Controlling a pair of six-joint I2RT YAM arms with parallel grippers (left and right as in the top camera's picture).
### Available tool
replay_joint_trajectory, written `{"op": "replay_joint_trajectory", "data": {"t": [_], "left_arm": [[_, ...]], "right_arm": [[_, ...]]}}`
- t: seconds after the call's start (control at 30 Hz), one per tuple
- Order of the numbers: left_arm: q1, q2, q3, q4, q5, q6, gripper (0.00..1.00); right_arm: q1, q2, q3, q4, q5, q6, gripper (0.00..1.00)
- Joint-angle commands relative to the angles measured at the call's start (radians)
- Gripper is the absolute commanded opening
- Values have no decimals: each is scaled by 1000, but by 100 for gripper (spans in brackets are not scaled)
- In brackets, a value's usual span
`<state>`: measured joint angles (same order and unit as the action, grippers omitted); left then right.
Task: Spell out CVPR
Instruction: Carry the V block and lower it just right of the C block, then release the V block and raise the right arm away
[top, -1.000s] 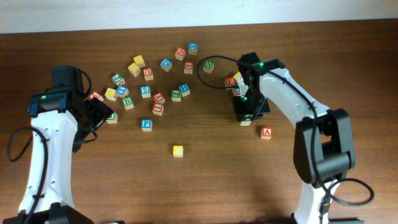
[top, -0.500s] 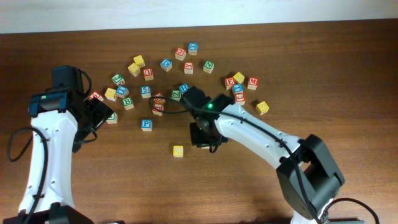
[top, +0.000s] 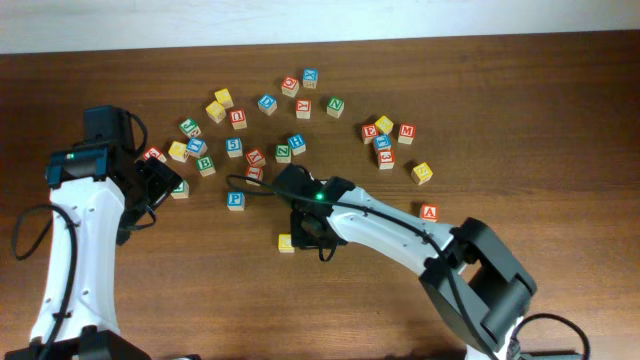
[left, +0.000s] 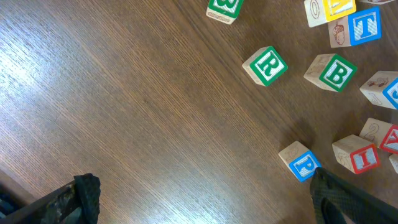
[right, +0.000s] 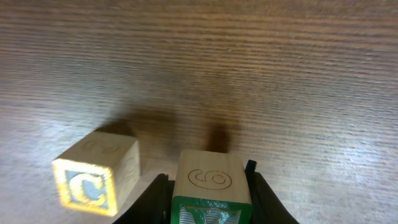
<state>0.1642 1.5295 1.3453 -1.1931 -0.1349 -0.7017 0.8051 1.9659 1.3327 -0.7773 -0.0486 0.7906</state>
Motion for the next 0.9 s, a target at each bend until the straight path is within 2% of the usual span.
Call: {"op": "replay_joint_trajectory", "data": {"t": [0.0,0.27,0.53,0.63,0.87], "left_arm": [[0,-2,-4,-2,-3,-16,99],[0,-2,-4,-2,-3,-16,99],[0,-2,-4,-2,-3,-16,99],[0,-2,-4,-2,-3,-16,99],[0,-2,-4,-2,-3,-16,99]], "right_arm": [[8,23,-5,8,13,11,25],[8,23,-5,15,16,-66,29],[8,23,-5,16,8,-77,29],[6,23,-5,21,8,-76,40],[-42,23,-5,57,8,-86,44]]}}
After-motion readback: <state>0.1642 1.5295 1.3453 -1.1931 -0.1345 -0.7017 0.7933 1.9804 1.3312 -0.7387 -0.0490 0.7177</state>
